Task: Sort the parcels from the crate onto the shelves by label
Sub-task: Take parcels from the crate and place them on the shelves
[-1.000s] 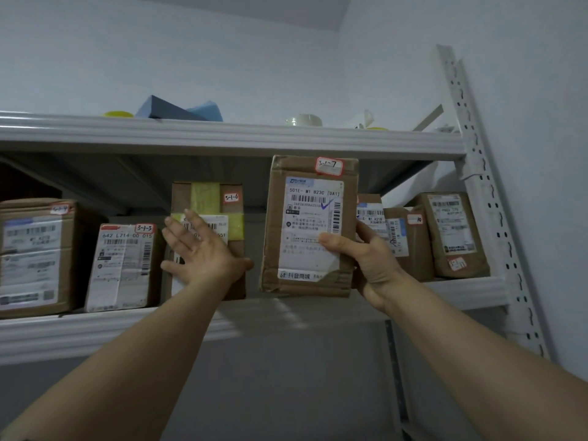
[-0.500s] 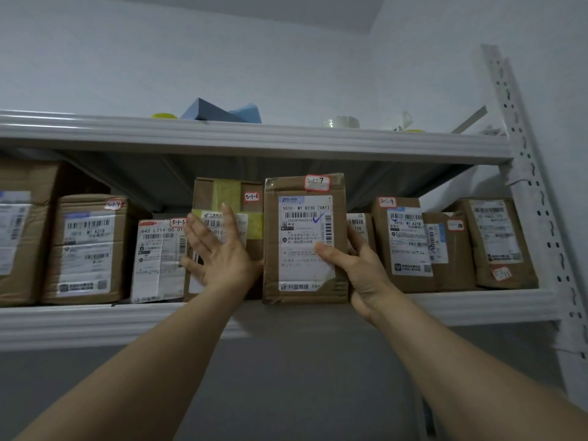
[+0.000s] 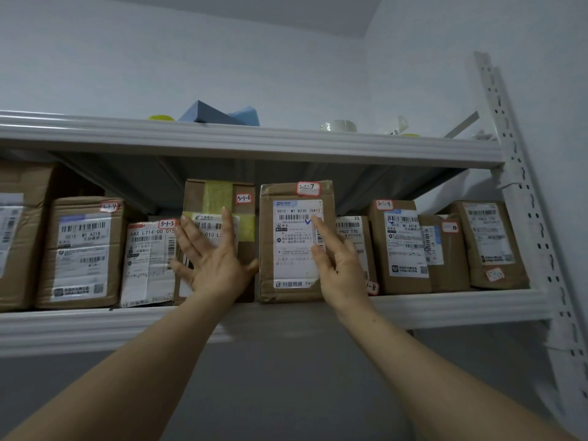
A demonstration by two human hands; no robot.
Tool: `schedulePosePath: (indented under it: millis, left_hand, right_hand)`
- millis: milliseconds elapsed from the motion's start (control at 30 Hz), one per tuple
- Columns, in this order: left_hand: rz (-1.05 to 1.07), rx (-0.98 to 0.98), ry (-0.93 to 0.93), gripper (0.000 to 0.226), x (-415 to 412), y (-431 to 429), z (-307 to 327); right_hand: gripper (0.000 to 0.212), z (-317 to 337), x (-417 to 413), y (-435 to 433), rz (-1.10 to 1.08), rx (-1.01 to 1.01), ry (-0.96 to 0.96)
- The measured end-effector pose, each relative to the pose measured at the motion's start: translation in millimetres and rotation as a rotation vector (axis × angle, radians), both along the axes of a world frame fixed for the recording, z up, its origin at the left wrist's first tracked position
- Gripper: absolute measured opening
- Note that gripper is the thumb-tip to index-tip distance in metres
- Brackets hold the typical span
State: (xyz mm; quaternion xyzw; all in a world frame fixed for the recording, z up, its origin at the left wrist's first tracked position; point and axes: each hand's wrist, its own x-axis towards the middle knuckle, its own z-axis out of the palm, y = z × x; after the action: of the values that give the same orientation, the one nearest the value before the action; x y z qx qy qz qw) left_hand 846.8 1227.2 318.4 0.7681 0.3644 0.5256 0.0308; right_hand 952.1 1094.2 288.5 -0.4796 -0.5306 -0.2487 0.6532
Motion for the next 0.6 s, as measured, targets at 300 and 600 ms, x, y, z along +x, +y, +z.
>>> schedulePosePath:
  millis: [300,600]
  left_hand:
    - [0.0,0.056,0.03,0.097,-5.1,8.3,-5.0]
    - [-0.026,0.076,0.015,0.079,-12.1,11.9,-9.9]
  right_hand:
    - [0.039,4.4,7.9,1.8,0.033,-0.016,0.026]
    - [0.043,2.4,8.9,11.9,0.08,0.065,0.052]
